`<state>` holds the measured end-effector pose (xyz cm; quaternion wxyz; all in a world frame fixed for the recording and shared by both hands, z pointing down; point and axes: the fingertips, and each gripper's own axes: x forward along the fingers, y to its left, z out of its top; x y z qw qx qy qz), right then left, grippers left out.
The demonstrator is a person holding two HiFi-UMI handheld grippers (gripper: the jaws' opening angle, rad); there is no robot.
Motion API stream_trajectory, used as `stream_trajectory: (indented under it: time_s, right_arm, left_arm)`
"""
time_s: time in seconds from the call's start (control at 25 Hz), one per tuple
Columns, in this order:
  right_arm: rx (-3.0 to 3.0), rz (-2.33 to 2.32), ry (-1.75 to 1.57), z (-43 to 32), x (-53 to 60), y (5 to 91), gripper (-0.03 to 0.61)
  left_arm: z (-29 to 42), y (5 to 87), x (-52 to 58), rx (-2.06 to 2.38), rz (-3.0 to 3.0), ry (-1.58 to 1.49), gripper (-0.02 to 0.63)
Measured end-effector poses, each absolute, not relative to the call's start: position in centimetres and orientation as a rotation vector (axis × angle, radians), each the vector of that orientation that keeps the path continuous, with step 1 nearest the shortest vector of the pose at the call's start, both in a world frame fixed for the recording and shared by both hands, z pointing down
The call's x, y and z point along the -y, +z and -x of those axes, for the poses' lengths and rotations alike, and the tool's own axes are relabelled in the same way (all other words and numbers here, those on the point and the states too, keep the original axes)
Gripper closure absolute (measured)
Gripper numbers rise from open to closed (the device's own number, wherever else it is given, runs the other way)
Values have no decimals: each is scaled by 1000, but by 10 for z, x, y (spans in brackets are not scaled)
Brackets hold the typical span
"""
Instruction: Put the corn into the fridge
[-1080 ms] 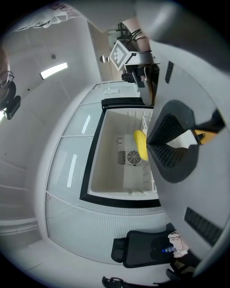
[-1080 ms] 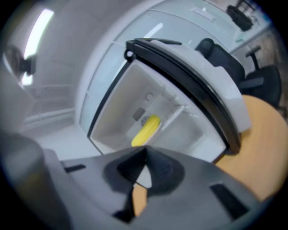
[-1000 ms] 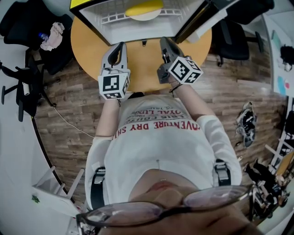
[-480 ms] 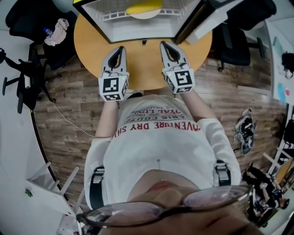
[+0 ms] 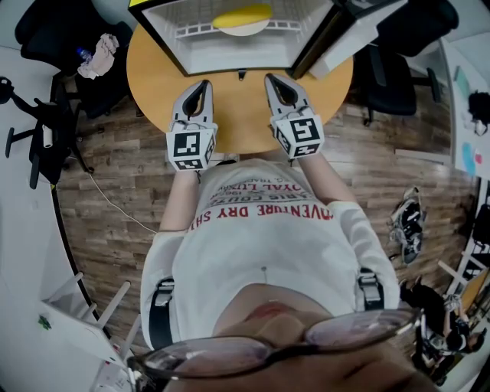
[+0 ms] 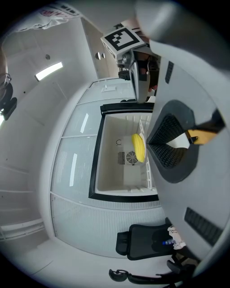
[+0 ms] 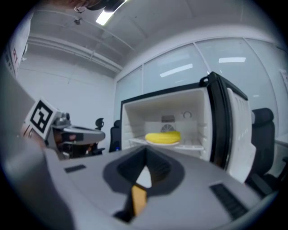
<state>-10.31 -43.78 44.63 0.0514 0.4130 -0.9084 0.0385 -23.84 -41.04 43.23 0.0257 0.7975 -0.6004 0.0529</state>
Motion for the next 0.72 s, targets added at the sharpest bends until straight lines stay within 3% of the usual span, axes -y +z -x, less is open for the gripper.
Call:
stream_trajectory:
  time_s: [0.72]
  right_arm:
    - [2712,-1295,102,104,448,431,551]
  left_arm:
    - [232,424,411,1691,-2550,152,588]
